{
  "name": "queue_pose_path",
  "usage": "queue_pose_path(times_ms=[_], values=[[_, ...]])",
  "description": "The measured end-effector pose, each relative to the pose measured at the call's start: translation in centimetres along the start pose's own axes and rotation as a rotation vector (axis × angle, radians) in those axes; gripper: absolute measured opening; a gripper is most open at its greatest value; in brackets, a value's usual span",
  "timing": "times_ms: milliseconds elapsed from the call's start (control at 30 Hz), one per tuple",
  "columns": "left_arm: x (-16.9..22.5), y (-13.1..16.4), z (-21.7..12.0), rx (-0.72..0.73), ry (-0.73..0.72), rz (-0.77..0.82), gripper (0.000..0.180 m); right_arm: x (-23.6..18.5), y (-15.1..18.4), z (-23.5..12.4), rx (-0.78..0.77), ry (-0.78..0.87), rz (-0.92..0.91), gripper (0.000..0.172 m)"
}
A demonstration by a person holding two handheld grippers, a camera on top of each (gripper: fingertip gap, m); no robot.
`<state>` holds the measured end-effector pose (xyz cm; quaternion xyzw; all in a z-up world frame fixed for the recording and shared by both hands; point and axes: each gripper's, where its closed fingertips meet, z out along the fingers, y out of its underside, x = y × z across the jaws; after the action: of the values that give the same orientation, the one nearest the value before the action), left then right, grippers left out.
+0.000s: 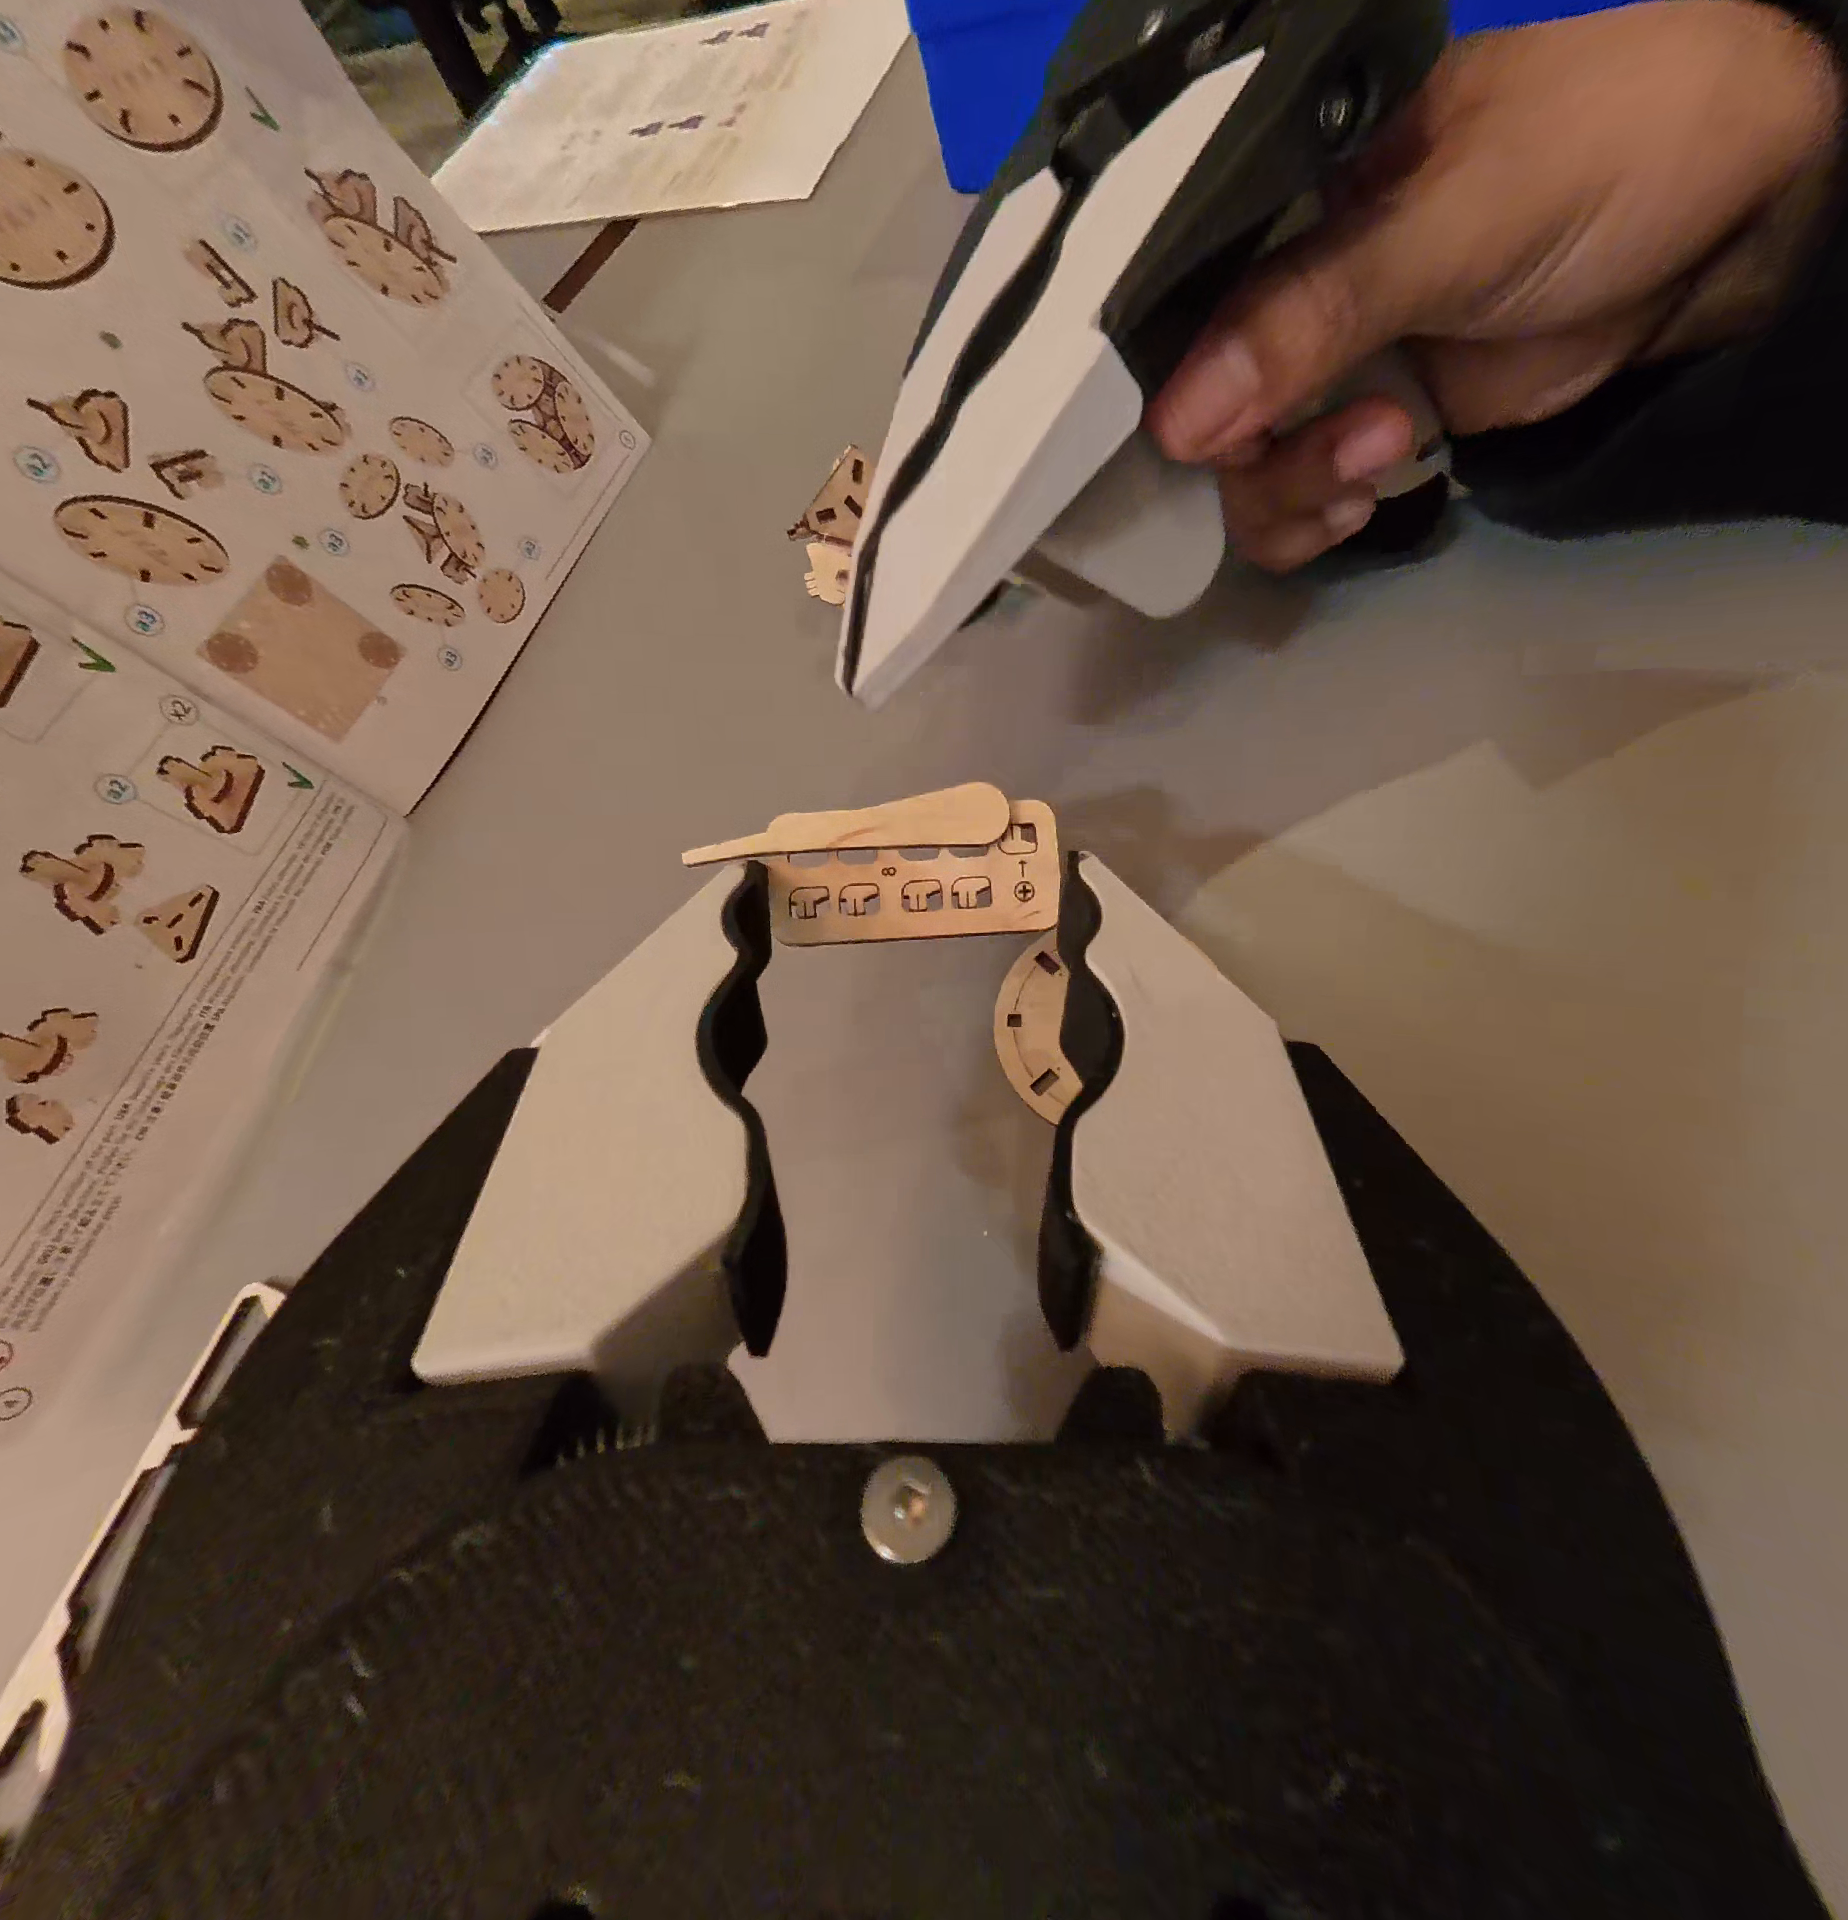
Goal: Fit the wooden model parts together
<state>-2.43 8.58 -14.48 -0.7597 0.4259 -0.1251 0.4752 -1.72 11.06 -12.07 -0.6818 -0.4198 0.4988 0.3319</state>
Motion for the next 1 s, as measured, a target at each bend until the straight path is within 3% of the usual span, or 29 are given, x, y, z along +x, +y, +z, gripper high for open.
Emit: queue_pose_path(times_ms=[133,233,400,667,833,1000], values=[[-0.1,-0.1,-0.1,0.014,0.005,-0.021,0.056,0.2,-1.1,-1.0,0.05,-0.004,0.004,0.0],[0.0,0.0,0.0,0.004,0.004,-0.019,0.056,-0.2,-0.5,-0.3,0.021,-0.009,-0.003,0.022],[0.0,0.4,0.1,-0.024,0.003,-0.015,0.056,-1.1,1.2,1.3,-0.068,0.01,-0.096,0.03],[0.3,-0.1,-0.1,0.005,0.027,-0.056,0.056,-1.3,1.8,1.8,-0.09,0.031,-0.142,0.031],[0.3,-0.2,-0.1,0.006,0.026,-0.064,0.056,-0.9,1.7,1.3,-0.098,0.041,-0.144,0.008],[0.2,0.0,0.0,-0.002,0.026,-0.068,0.056,-0.1,1.5,0.8,-0.098,0.059,-0.122,0.008]])
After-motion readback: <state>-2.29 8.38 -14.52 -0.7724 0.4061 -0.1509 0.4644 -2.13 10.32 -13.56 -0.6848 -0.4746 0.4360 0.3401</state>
